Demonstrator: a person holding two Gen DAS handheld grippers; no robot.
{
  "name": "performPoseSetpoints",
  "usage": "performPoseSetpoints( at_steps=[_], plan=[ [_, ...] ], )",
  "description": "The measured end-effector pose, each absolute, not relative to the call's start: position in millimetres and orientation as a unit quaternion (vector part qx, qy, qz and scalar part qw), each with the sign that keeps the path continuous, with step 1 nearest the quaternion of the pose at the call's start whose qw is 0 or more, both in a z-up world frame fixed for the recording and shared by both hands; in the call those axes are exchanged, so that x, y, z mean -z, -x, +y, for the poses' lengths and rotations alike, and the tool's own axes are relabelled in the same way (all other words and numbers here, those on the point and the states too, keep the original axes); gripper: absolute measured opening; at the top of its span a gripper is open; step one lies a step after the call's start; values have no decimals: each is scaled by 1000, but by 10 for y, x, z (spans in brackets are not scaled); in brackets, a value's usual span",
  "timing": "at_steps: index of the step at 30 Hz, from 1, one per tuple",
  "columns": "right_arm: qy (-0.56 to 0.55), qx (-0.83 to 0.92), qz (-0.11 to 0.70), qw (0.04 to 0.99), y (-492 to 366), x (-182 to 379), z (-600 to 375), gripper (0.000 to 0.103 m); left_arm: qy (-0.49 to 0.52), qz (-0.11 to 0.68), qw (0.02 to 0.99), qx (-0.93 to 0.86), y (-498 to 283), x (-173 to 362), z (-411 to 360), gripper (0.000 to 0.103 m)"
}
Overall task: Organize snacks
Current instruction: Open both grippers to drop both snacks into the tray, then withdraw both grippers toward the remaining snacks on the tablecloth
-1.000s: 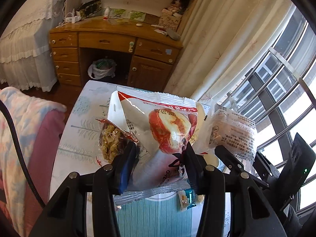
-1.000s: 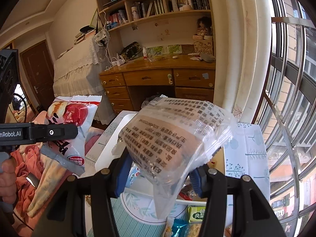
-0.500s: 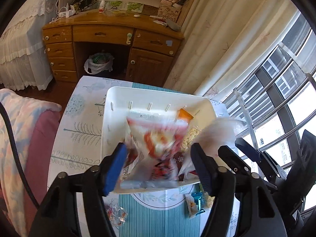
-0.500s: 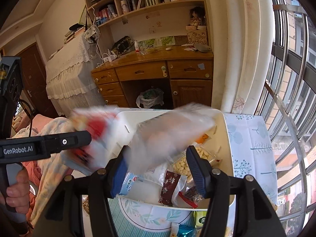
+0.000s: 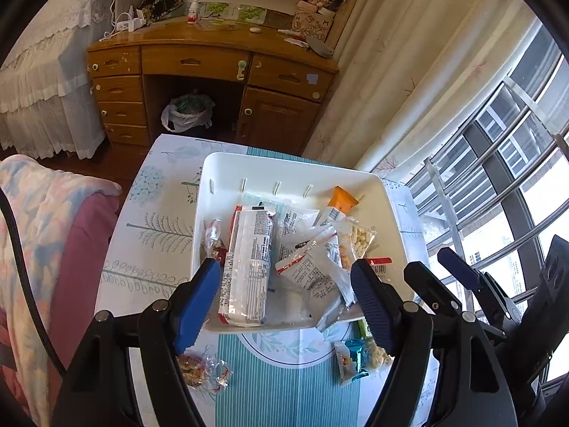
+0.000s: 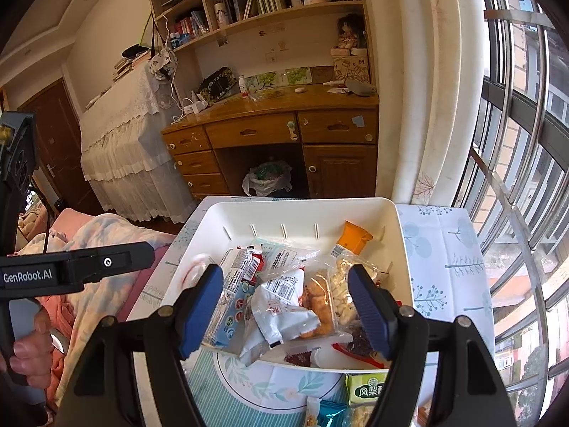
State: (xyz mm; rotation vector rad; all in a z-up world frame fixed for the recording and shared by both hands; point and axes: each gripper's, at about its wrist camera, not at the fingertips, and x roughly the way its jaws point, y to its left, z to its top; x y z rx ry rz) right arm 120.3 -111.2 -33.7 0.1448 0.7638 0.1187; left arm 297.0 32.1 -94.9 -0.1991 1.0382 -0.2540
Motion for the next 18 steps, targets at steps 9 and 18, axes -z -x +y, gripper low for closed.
performPoseSetpoints(
  at_steps=[9,18],
  plan=[
    [-67,-68,353,931,-885,126,-1234,74,87,476,868,111,-2554,716,182,80],
    [-67,-77,342,934,-446,1,-1431,80,93,468,873,99,-2040,622,21,81]
  ],
)
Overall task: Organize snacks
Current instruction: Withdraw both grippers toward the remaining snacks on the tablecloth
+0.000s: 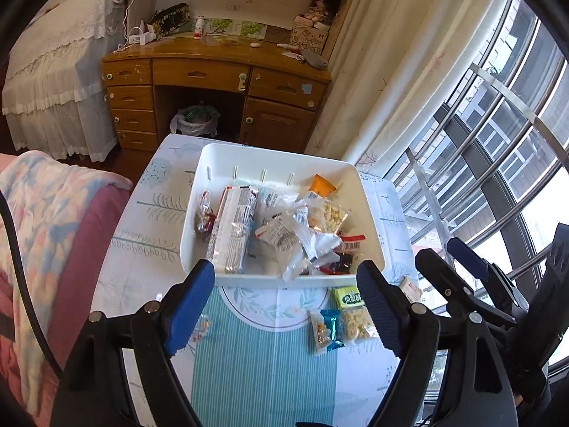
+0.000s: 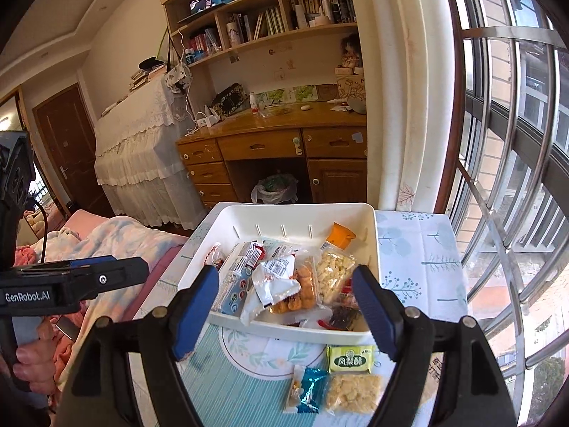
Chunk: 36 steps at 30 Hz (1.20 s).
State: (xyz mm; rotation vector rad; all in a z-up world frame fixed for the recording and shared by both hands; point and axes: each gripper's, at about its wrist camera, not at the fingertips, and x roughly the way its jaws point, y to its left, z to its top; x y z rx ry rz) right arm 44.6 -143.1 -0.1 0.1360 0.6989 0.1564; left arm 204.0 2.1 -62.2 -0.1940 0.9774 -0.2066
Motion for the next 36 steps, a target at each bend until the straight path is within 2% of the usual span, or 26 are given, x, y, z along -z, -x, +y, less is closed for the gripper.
performPoseSetpoints(
  at_steps=[18,30,36],
  plan=[
    [-91,-39,373,923,99,4,-1914,80,85,495,857,113,-1352,732,-338,85],
    [-167,0,450,877,131,456,-2306,80,55,555,819,133,-1399,1119,-650,85],
    [-244,13,497,833,60,790,-2535,80,37,586,799,131,-1503,1373,-770,86]
  ],
)
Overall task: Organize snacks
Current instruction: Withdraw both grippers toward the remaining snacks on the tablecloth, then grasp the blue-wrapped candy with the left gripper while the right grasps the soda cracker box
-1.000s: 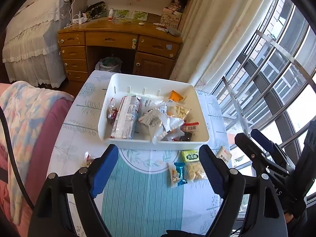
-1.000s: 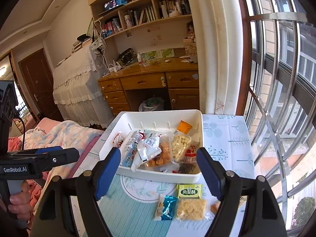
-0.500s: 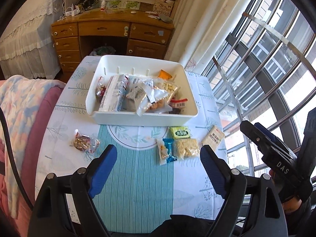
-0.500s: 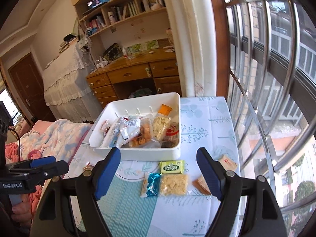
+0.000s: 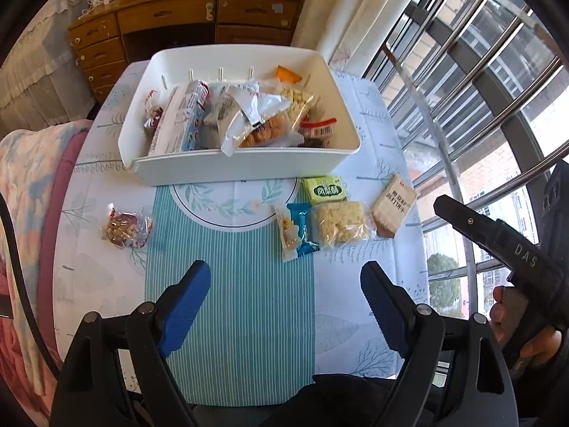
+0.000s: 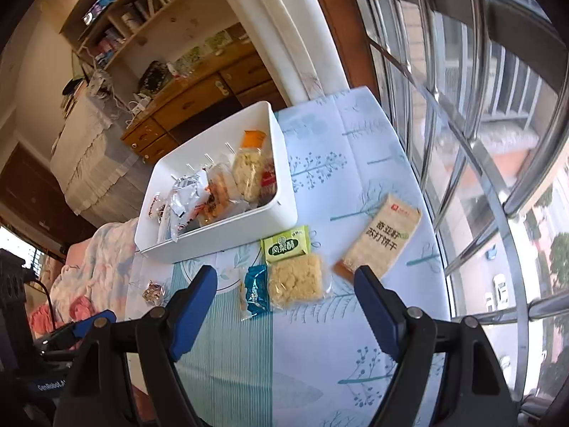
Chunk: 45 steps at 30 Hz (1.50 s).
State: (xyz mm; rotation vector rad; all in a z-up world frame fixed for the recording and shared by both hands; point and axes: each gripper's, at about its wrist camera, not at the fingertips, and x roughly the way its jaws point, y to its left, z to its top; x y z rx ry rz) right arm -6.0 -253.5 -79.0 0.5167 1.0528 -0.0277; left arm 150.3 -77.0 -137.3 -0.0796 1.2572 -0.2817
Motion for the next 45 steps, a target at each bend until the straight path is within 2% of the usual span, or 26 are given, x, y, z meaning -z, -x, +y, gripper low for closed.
performPoseSetpoints(
  at_steps=[5,17,26,35,40,42,45],
  plan=[
    [-332,43,526,782,34,1112,-2782,80,26,610,781,129,-1654,1618,-854,86],
    [-375,162,592,695,-180,1697,-3110,80,-2,648,751,130,-2039,2255,-1153,86],
    [-350,204,615,676,-525,1981,-3192,80,12,671,732,117,-2268,2694,-1214,85],
    [-261,229,649,677,-820,2126,-3109,80,12,678,724,123,-2384,2908,-1279,85],
    [-234,235,659,675,-944,2215,-3093,80,7,686,717,125,-2414,2991,-1369,73],
    [-232,230,663,674,-1002,2257,-3096,80,10,693,709,127,-2416,3055,-1416,65],
    [-217,229,668,674,-1061,2283,-3083,80,20,704,699,125,-2405,3139,-1471,61]
  ],
)
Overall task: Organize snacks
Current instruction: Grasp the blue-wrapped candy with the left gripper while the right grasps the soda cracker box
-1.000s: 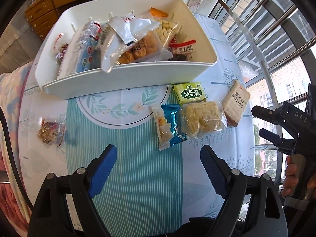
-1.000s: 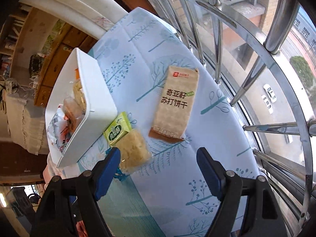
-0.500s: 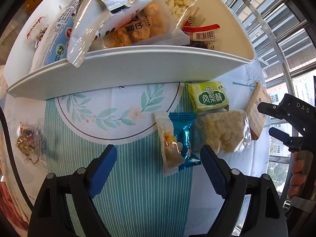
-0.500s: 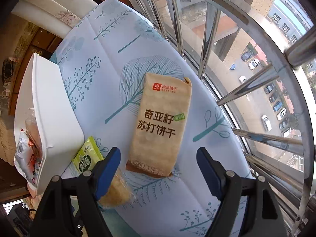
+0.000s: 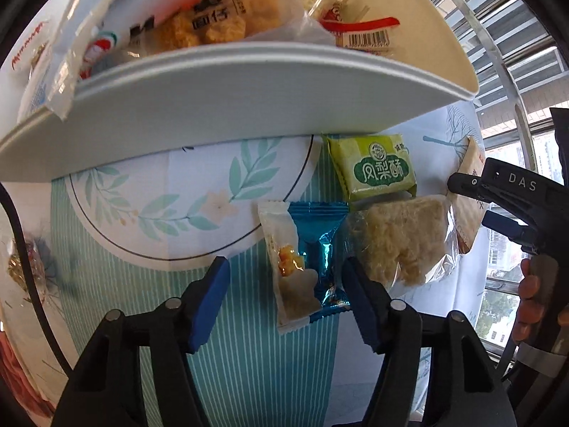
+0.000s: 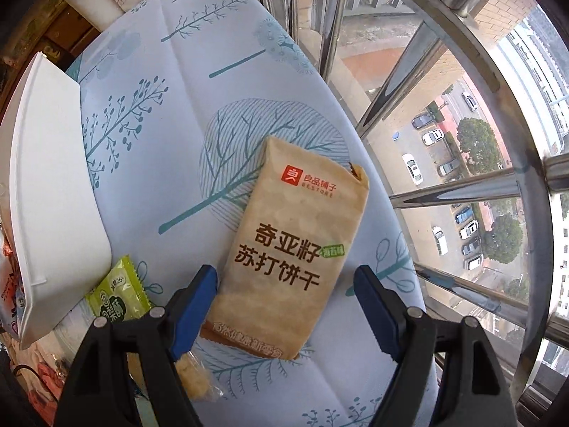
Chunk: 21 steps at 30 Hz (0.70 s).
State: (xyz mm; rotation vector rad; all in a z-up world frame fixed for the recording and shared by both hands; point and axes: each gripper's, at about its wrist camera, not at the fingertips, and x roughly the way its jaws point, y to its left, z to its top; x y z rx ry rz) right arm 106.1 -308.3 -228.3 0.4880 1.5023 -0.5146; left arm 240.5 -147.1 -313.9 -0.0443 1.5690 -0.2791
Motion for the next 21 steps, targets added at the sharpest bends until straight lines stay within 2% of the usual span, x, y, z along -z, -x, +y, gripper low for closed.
performPoseSetpoints(
  at_steps=[1,4,5,6,10,12,21],
  plan=[
    [-211,229,669,675,-1078,2287,-3074,80,20,704,700,123,-2402,3139,-1467,60],
    [-200,230,669,678,-1105,2315,-3036,80,21,697,705,130,-2405,3137,-1490,47],
    [-197,230,669,679,-1110,2317,-3028,80,23,694,707,131,-2408,3132,-1485,38],
    [-195,230,669,680,-1113,2317,-3016,80,26,694,707,132,-2413,3149,-1507,36],
    [-182,225,666,687,-1105,2297,-2977,76,38,692,709,132,-2423,3142,-1477,31],
    [-174,219,662,695,-1120,2262,-2960,67,42,693,707,132,-2419,3099,-1393,30],
    [-166,203,672,693,-995,2256,-2984,65,37,701,700,132,-2282,3014,-1314,29]
  ],
)
